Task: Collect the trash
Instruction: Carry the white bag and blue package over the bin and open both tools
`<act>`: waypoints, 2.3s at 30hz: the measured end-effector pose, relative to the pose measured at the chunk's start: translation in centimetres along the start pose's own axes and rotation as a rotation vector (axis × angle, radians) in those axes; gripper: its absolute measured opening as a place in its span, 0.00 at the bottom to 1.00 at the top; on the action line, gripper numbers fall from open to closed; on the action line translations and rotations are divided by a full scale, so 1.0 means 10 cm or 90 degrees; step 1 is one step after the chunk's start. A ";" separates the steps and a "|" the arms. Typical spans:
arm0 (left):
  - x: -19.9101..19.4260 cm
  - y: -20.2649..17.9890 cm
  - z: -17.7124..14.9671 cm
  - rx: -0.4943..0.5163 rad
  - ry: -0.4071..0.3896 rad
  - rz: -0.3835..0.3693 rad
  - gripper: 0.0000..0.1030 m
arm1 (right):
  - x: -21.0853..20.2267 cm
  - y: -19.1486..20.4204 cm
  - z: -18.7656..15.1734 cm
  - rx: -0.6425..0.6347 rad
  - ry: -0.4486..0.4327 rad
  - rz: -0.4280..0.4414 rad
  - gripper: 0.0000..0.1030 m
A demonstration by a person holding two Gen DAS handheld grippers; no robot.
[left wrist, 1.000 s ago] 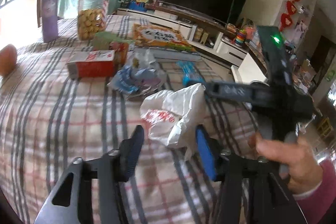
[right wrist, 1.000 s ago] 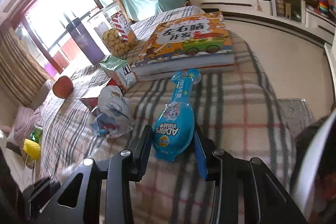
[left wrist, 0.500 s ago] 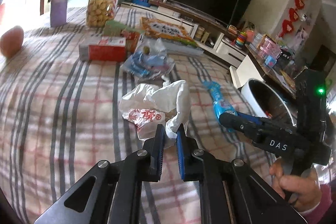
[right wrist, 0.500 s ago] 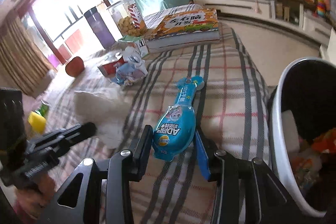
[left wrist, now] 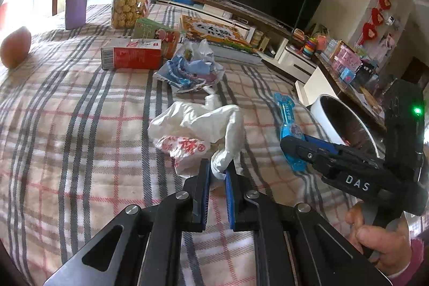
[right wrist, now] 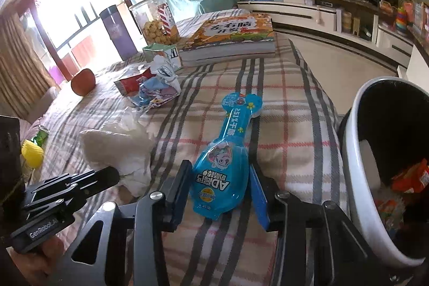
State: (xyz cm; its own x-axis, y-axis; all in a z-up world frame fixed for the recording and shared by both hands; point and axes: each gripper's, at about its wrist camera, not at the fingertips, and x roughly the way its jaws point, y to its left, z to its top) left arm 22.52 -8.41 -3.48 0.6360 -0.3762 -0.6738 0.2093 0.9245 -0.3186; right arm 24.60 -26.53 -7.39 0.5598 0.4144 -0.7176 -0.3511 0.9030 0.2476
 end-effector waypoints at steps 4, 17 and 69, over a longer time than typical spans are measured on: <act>-0.09 -0.10 0.00 0.008 -0.006 -0.018 0.08 | -0.20 -0.02 -0.04 0.004 -0.017 0.012 0.42; -0.18 -0.59 0.05 0.066 -0.010 -0.057 0.08 | -0.86 -0.37 -0.21 0.067 -0.076 0.019 0.42; 0.65 -1.96 0.43 0.219 0.025 -0.112 0.08 | -1.49 -1.57 -0.26 0.168 -0.142 -0.057 0.42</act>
State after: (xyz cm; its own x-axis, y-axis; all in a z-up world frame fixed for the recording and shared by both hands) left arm 25.71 -28.74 1.27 0.5410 -0.5267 -0.6557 0.5536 0.8099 -0.1938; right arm 19.85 -47.16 -2.27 0.7400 0.3204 -0.5914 -0.1040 0.9232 0.3700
